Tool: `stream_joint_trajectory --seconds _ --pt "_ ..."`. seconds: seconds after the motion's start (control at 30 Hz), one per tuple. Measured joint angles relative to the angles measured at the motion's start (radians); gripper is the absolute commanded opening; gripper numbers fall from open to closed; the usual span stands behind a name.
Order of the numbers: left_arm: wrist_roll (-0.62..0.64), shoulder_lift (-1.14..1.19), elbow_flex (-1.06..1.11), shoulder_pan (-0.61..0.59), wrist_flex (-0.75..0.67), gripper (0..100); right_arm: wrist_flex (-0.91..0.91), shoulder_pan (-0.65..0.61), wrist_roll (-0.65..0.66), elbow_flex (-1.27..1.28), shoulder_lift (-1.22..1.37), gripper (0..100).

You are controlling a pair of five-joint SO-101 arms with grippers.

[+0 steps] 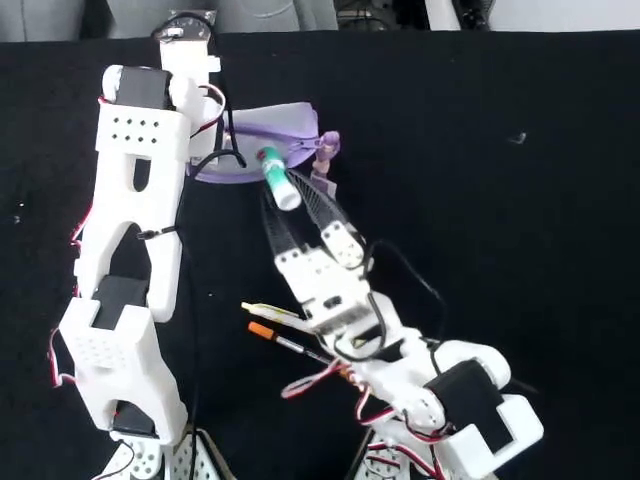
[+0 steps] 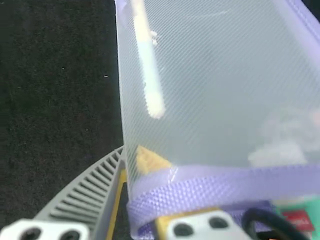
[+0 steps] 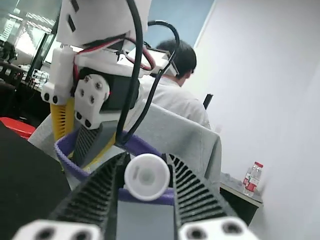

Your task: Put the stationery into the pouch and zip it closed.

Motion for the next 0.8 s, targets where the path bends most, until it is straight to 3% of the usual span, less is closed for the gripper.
stream_joint_trajectory --seconds 0.3,0.5,0.8 --pt "0.0 0.0 0.0 -0.005 0.0 3 0.388 0.0 0.003 -0.267 0.0 3.1" --pt "0.0 0.0 0.0 -0.005 0.0 3 0.417 0.0 0.003 -0.293 0.0 20.8" --pt "0.0 0.0 0.0 -0.015 0.0 3 0.419 0.003 0.003 -0.176 -0.147 20.5"
